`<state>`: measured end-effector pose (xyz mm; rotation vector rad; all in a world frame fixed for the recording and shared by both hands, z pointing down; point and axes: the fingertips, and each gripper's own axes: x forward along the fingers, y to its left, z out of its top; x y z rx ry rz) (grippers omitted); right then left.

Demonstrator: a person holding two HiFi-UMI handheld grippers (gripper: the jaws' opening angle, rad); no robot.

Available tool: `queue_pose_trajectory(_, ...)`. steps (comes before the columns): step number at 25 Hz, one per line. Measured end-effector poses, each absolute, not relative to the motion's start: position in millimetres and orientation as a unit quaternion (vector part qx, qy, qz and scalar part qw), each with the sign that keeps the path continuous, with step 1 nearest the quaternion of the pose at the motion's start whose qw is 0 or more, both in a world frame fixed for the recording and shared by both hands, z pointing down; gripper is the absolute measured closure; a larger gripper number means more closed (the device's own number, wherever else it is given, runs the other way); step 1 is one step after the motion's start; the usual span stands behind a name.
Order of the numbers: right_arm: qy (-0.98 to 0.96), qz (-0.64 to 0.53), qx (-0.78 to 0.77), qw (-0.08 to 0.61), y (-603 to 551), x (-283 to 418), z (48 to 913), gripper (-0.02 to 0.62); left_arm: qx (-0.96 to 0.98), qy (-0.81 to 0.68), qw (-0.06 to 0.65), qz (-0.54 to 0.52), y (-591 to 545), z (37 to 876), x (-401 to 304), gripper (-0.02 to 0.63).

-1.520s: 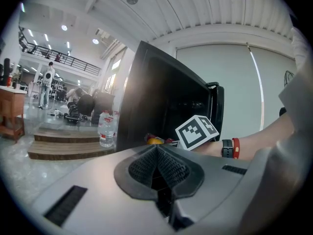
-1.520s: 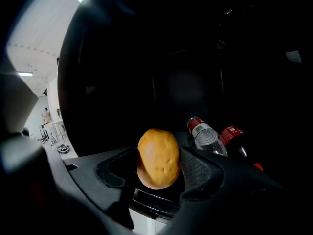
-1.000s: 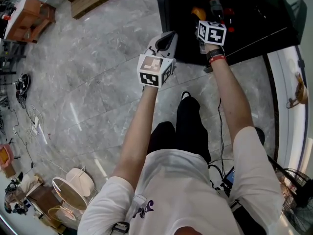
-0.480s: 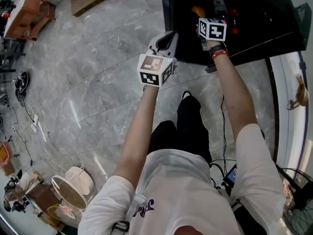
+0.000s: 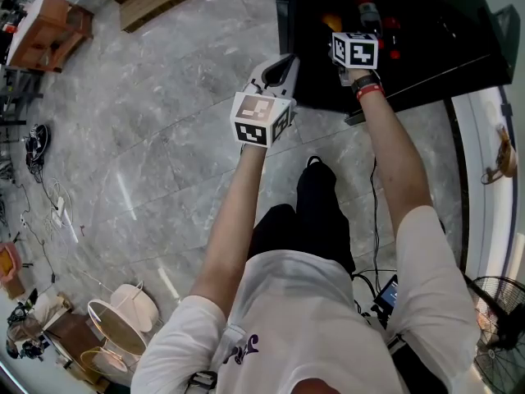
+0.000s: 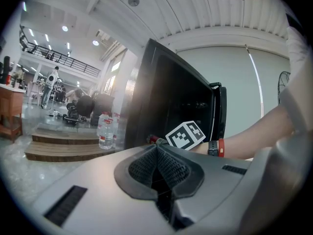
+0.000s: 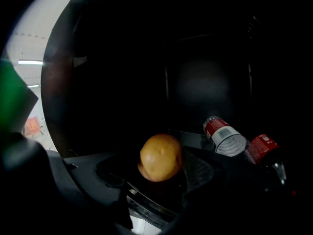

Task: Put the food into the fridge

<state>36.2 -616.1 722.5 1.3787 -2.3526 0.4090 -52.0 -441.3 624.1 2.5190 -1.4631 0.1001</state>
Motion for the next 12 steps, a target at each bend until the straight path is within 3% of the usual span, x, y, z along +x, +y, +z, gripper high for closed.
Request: queue_pose_trajectory(12,-0.842,0.14,0.483,0.192,-609.2,29.2,707.0,0.265,0.855,-0.505,0.115,0.027,-435.8,608.0,-58.4,0.588)
